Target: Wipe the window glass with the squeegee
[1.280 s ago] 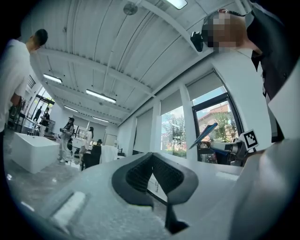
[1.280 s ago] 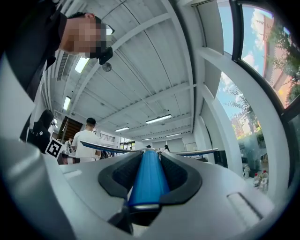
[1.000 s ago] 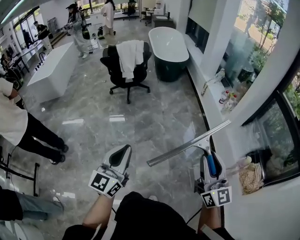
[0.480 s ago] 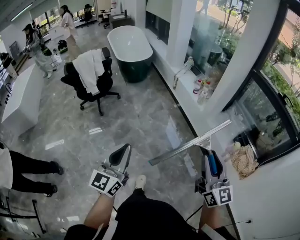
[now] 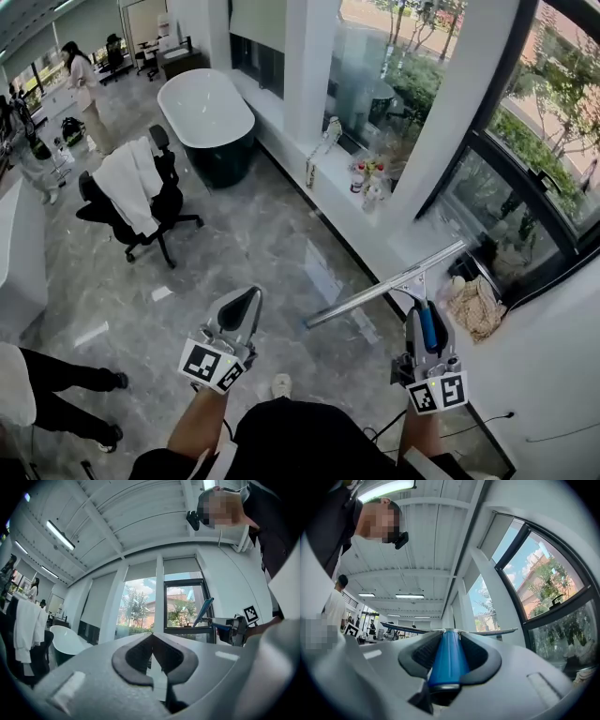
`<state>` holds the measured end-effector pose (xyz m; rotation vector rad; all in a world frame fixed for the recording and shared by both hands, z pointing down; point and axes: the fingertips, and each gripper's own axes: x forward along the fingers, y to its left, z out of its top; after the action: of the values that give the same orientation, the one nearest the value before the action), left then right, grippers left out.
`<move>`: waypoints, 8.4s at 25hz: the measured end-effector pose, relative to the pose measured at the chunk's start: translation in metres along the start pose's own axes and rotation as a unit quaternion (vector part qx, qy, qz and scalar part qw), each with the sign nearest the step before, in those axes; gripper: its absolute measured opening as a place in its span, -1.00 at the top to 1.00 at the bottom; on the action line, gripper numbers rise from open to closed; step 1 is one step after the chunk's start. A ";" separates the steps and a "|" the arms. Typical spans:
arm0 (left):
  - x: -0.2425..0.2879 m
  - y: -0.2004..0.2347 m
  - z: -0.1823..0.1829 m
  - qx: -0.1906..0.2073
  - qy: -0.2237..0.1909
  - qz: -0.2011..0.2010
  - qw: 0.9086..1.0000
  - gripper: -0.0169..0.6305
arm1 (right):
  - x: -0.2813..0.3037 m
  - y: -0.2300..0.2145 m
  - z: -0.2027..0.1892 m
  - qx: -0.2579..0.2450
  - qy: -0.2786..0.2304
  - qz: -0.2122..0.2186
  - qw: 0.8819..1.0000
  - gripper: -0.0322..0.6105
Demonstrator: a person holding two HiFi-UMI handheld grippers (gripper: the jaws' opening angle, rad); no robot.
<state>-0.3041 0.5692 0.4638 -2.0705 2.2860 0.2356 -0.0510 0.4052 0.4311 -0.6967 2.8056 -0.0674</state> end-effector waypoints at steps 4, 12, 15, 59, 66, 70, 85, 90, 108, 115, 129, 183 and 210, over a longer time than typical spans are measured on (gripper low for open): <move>0.018 0.022 -0.004 -0.011 0.003 -0.023 1.000 0.95 | 0.013 0.000 -0.003 -0.009 -0.002 -0.027 1.000 0.48; 0.080 0.033 -0.013 -0.008 0.012 -0.078 0.997 0.95 | 0.027 -0.026 -0.003 -0.018 -0.009 -0.083 0.996 0.48; 0.113 0.026 -0.012 -0.006 0.008 -0.101 0.995 0.95 | 0.031 -0.045 0.002 -0.023 -0.020 -0.099 0.995 0.48; 0.555 -0.268 -0.092 -0.042 0.005 -0.374 0.927 0.95 | -0.044 -0.427 0.064 -0.114 -0.066 -0.362 0.923 0.48; 0.624 -0.293 -0.091 -0.059 0.008 -0.430 0.901 0.95 | -0.032 -0.468 0.081 -0.139 -0.077 -0.424 0.891 0.48; 0.659 -0.300 -0.093 -0.062 0.007 -0.455 0.889 0.95 | -0.008 -0.487 0.089 -0.158 -0.078 -0.442 0.879 0.48; 0.727 -0.291 -0.095 -0.081 0.000 -0.518 0.851 0.95 | 0.074 -0.550 0.150 -0.230 -0.133 -0.518 0.813 0.48; 0.732 -0.287 -0.101 -0.085 0.015 -0.507 0.858 0.95 | 0.098 -0.575 0.162 -0.232 -0.149 -0.521 0.808 0.48; 0.777 -0.271 -0.060 -0.011 -0.003 -0.388 0.922 0.95 | 0.254 -0.662 0.244 -0.279 -0.240 -0.483 0.795 0.48; 0.774 -0.275 -0.047 -0.010 -0.018 -0.418 0.908 0.95 | 0.290 -0.661 0.281 -0.322 -0.277 -0.486 0.764 0.48; 0.784 -0.276 -0.033 -0.045 -0.029 -0.446 0.893 0.95 | 0.346 -0.697 0.369 -0.349 -0.323 -0.508 0.718 0.48; 0.827 -0.305 -0.044 -0.051 -0.038 -0.448 0.892 0.95 | 0.356 -0.724 0.379 -0.401 -0.322 -0.492 0.703 0.50; 0.833 -0.302 -0.043 -0.022 -0.045 -0.427 0.903 0.95 | 0.346 -0.726 0.334 -0.386 -0.296 -0.501 0.716 0.50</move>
<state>-0.0870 -0.2852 0.3670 -2.7538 1.1364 0.3159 0.0675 -0.3929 0.1044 -1.9085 1.4605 0.9781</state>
